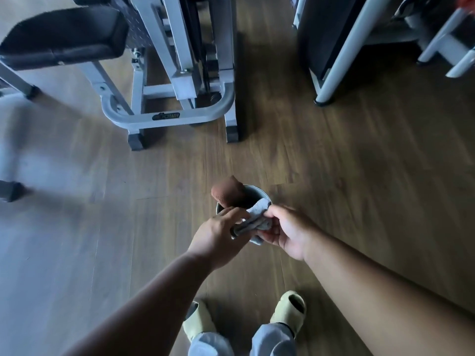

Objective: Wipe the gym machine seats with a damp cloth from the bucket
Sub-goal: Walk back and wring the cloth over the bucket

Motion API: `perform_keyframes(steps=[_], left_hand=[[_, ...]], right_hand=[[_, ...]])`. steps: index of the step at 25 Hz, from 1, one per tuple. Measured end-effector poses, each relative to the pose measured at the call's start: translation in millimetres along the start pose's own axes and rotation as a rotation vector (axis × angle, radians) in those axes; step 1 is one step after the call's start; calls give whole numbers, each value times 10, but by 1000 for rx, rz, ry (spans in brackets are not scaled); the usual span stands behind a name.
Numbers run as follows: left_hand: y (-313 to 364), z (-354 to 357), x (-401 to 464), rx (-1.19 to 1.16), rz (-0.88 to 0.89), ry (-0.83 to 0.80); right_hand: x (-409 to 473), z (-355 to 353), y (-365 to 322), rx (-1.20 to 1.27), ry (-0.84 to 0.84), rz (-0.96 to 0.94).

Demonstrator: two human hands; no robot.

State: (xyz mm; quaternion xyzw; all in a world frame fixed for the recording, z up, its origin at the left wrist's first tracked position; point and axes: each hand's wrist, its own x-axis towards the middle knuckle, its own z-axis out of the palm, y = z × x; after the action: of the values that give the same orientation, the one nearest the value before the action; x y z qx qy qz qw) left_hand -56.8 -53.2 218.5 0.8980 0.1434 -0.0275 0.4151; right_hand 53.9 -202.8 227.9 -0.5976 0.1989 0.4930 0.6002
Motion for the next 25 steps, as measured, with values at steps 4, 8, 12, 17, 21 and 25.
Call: perform_keyframes(steps=[4, 8, 12, 17, 21, 25], left_hand=[[-84, 73, 107, -40, -25, -71], [-139, 95, 119, -65, -77, -133], [-145, 90, 100, -43, -26, -120], [-237, 82, -7, 59, 80, 12], [-428, 222, -172, 18, -43, 76], [-578, 369, -181, -259, -318, 48]], right_hand=[[41, -250, 90, -377, 52, -125], [79, -457, 168, -988, -120, -436], [200, -427, 268, -1096, -77, -708], [254, -468, 350, -1069, -16, -628], [339, -530, 575, -1091, 52, -806], [456, -524, 765, -741, -8, -596]])
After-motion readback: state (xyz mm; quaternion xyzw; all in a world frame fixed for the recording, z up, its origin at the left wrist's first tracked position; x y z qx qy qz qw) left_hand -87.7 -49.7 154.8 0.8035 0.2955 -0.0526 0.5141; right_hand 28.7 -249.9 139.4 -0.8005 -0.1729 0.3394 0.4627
